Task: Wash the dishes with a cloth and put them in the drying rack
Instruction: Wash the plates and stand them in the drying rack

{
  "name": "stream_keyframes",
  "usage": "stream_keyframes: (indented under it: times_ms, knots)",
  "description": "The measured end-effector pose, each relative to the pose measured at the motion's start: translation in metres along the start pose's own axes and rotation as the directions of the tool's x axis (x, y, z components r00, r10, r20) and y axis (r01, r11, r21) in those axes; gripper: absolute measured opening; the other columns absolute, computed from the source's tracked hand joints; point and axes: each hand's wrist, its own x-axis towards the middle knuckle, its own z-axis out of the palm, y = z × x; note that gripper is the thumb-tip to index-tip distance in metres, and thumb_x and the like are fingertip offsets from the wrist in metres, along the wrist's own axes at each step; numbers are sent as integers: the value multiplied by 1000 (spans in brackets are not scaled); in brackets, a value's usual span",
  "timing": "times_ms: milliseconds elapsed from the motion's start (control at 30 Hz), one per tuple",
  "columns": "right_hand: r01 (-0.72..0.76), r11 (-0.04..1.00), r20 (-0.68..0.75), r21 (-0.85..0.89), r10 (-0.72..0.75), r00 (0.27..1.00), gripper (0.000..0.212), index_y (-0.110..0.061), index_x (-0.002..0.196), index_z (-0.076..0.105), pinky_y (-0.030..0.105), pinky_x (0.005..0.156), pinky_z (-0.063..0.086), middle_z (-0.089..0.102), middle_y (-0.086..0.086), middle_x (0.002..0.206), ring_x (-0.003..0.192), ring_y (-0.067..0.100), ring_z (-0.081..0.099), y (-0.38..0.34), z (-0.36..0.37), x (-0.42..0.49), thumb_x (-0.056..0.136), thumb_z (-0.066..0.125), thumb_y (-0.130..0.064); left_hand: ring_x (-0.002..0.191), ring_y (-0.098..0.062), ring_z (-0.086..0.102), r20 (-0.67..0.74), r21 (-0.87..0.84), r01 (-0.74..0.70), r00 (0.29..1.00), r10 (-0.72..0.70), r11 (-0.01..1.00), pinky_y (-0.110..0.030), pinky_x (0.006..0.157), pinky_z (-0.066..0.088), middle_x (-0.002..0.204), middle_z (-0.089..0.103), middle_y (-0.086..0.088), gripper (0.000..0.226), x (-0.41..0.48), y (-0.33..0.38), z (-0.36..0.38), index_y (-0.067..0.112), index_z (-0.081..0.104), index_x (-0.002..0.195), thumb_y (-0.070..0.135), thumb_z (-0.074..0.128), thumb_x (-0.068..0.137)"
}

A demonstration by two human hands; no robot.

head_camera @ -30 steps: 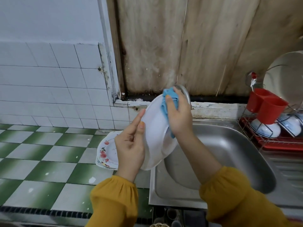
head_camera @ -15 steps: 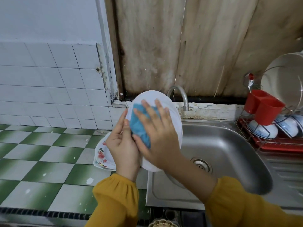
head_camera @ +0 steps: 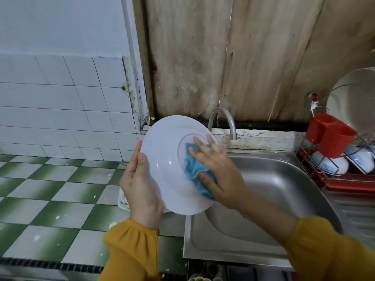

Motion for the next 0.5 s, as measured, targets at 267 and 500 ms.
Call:
stream_keyframes:
  times_ms: [267, 500]
  knots:
    - [-289, 956, -197, 54, 294, 935, 61, -21, 151, 29, 36, 122, 0, 13, -2, 162, 151, 17, 0, -29, 4, 27, 96, 29, -45, 91, -8, 70, 123, -21, 11, 992, -8, 1000, -21, 71, 56, 98, 75, 10, 28, -13, -1, 10, 17, 61, 121, 7, 46, 100]
    - [-570, 781, -231, 253, 622, 748, 50, -24, 150, 33, 31, 122, 0, 13, -3, 162, 150, 16, 2, 3, 3, 26, 102, 38, -40, 95, -10, 69, 146, 44, 67, 987, -73, 997, -22, 75, 56, 106, 74, 6, 28, -9, -5, -5, 21, 64, 116, 7, 46, 100]
